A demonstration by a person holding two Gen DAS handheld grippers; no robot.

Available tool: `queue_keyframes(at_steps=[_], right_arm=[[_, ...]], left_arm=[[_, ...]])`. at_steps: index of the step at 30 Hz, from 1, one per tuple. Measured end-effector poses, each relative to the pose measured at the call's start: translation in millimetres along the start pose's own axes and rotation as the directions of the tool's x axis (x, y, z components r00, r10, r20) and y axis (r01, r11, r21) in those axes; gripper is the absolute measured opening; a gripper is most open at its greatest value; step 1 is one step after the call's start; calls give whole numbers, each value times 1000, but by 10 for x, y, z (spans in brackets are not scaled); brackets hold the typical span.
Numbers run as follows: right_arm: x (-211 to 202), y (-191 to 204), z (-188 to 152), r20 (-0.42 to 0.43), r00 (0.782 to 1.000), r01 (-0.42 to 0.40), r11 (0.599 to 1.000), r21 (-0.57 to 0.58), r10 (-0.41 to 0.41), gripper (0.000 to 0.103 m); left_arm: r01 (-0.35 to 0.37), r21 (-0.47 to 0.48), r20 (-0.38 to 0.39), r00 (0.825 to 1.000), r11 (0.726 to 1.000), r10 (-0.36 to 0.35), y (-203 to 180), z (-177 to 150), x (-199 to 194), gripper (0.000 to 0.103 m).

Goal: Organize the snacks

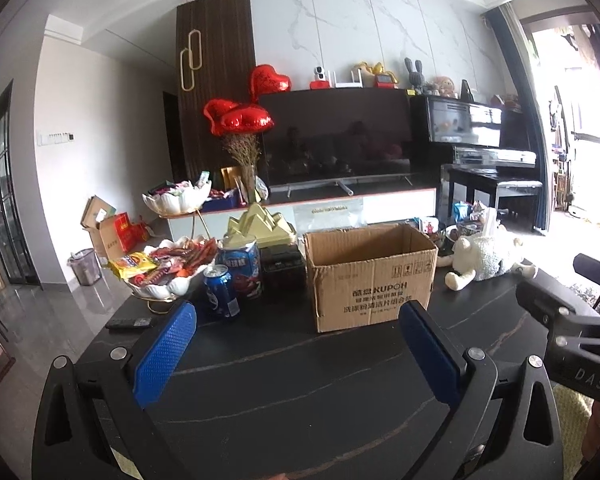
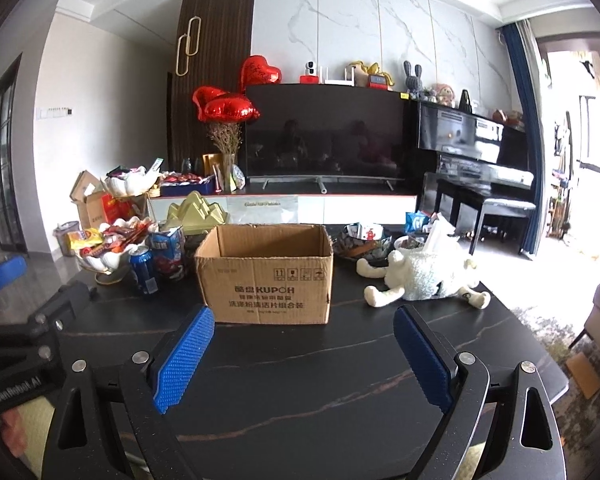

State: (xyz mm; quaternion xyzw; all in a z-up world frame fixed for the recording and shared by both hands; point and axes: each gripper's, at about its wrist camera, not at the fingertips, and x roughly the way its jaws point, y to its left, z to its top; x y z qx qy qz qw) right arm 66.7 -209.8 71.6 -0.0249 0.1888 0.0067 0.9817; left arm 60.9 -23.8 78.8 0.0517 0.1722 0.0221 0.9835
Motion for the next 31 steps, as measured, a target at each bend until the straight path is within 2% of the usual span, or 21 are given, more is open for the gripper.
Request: queue_keyframes(at_steps=[8,31], right_arm=[[-39,43,-18,0,1000,-27,1000,-1,27,92],[-99,93,-27,10,1000,-26,1000,-5,26,92]], left_arm=[[-4,-7,16,1000,1000,4,77,-21,-69,103],[8,-22,9,1000,1000,-8,123,-47,-76,103]])
